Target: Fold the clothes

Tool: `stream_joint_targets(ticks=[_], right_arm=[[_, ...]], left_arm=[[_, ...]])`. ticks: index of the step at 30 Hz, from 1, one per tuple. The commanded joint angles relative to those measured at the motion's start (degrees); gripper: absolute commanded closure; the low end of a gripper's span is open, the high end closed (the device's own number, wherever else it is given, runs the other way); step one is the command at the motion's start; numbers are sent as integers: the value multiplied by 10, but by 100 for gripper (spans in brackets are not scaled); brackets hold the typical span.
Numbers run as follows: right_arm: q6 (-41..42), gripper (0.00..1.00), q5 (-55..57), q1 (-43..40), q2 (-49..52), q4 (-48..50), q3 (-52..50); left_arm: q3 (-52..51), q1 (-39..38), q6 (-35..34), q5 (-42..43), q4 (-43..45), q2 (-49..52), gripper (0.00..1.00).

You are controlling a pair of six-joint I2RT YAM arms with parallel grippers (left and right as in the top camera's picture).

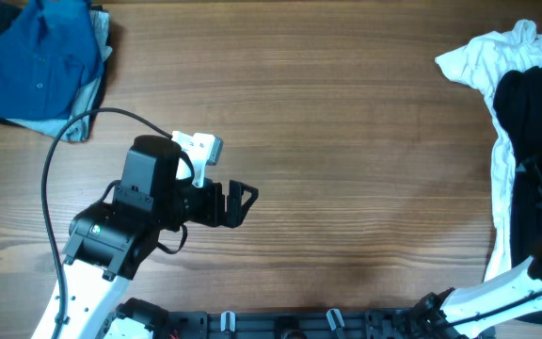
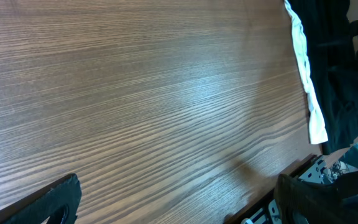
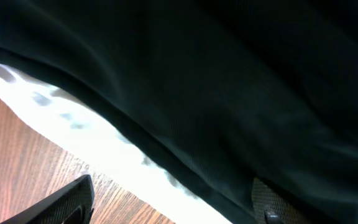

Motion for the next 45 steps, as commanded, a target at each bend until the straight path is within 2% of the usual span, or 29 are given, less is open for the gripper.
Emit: stream_joint_targets(ticks=[1,8,13,15,16,18,20,24,26,30,34,38,41,44,45], right_arm=[[-8,18,-9,3,22,3,5],[-7,27,-9,3,40,6,5],[-7,55,-9,3,41,10,5],[-7,70,-9,3,41,13,5],[-7,74,-9,3,41,14,5],[-7,69,-9,3,41,15,5],[-4,57,-9,3,41,16,5],[0,47,2,3,41,16,5],[0,46,2,3,41,18,5],[0,51,2,3,43,23,5],[-1,64,2,3,60,22,5],[-1,62,2,3,85,20,5],[0,67,4,3,94,21,5],[-1,95,4,3,94,19,5],[0,96,4,3,94,19,5]], left_arm=[[5,-3,-7,-3,-1,2,0],[5,-3,-7,-3,-10,2,0],[5,-3,-7,-3,-9,2,0],[5,-3,-7,-3,-10,2,0],[5,-3,-7,-3,-10,2,0],[5,-3,-7,-3,-11,2,0],[5,-3,-7,-3,-14,2,0],[5,-3,-7,-3,-14,2,0],[5,-3,-7,-3,-14,2,0],[5,-3,-7,-3,-16,2,0],[5,-3,-7,-3,-18,2,0],[5,-3,-7,-3,-18,2,0],[5,-3,-7,-3,-18,2,0],[5,-3,-7,-3,-17,2,0],[5,-3,-7,-3,-15,2,0]])
